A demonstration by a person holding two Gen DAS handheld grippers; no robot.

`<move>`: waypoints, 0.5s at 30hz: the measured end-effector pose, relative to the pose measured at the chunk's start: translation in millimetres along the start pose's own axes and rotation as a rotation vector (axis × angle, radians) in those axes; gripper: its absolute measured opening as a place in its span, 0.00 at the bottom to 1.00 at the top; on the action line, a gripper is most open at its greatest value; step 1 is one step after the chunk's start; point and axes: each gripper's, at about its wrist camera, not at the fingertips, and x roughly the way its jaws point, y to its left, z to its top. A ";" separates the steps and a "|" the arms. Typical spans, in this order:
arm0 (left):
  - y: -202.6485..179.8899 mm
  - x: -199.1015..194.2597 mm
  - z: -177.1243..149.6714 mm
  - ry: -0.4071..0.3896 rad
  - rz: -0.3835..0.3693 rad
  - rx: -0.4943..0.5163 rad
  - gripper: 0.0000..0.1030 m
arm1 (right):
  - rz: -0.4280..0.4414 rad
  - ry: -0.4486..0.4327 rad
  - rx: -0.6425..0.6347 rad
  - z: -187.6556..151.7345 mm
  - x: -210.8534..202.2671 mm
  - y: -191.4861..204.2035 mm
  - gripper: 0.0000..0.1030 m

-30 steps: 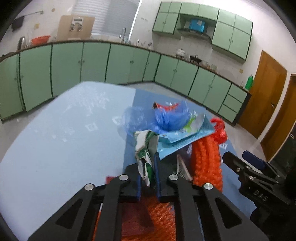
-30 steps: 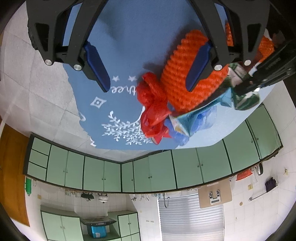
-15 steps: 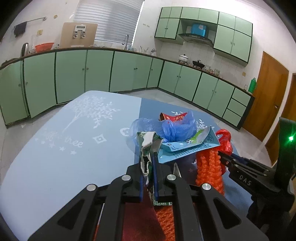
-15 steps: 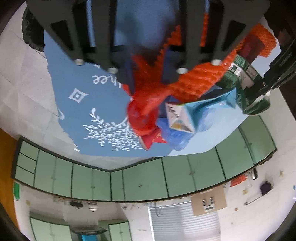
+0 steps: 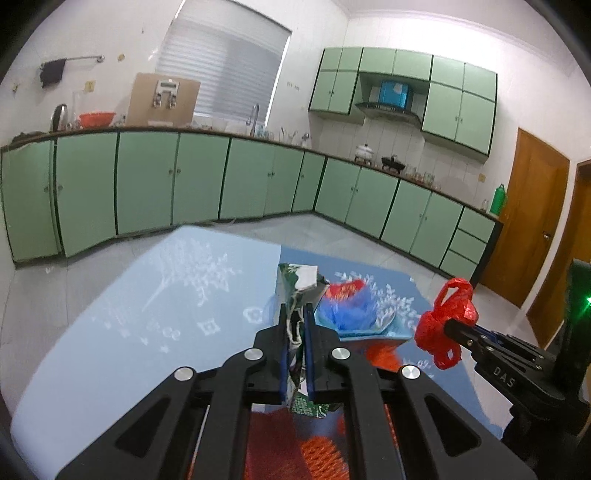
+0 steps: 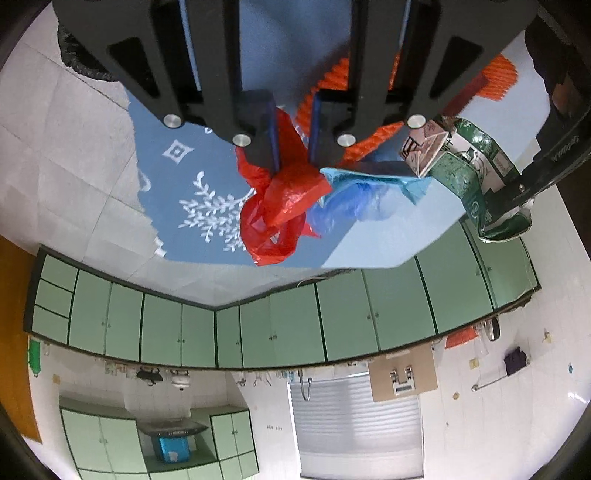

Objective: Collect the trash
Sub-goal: 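Grasp the green wrapper with the left gripper while the right grasps the red plastic bag, then carry wrapper and red bag over the bin and open both grippers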

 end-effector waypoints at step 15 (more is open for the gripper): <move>-28.5 -33.6 21.1 -0.074 -0.077 0.030 0.07 | -0.002 -0.061 0.003 6.9 -47.0 -6.4 0.12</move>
